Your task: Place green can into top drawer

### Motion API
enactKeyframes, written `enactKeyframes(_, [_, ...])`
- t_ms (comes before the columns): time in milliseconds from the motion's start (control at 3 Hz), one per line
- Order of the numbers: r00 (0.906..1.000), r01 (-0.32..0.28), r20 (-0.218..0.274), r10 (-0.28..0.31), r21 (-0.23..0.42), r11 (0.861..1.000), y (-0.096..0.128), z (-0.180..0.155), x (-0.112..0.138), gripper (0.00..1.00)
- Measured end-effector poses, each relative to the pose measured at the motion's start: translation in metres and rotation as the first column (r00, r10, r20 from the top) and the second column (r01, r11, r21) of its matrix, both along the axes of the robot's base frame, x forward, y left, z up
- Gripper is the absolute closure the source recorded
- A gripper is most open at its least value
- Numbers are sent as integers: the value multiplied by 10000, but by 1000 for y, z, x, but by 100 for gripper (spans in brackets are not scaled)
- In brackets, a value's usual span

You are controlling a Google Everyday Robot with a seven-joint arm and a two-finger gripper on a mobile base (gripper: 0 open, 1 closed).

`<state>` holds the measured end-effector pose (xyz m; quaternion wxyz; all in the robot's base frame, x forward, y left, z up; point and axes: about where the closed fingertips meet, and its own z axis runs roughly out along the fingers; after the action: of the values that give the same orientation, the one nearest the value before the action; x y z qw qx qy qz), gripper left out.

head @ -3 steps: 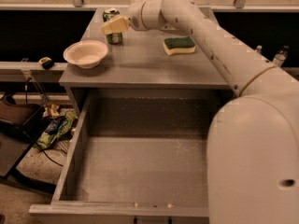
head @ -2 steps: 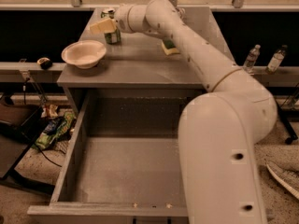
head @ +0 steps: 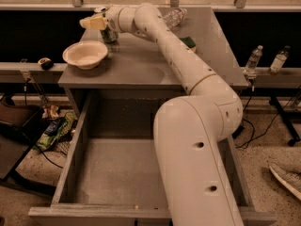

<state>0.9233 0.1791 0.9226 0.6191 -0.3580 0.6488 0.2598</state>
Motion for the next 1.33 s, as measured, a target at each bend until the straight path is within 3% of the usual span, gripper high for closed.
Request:
enactKeyframes(333, [10000, 26, 58, -27, 33, 10000, -1, 3, 2, 50])
enactKeyframes(1000, [9999, -54, 119, 55, -57, 10000, -4, 8, -5, 96])
enactKeyframes(1333, [9878, 472, 1474, -494, 184, 9987, -67, 83, -48, 100])
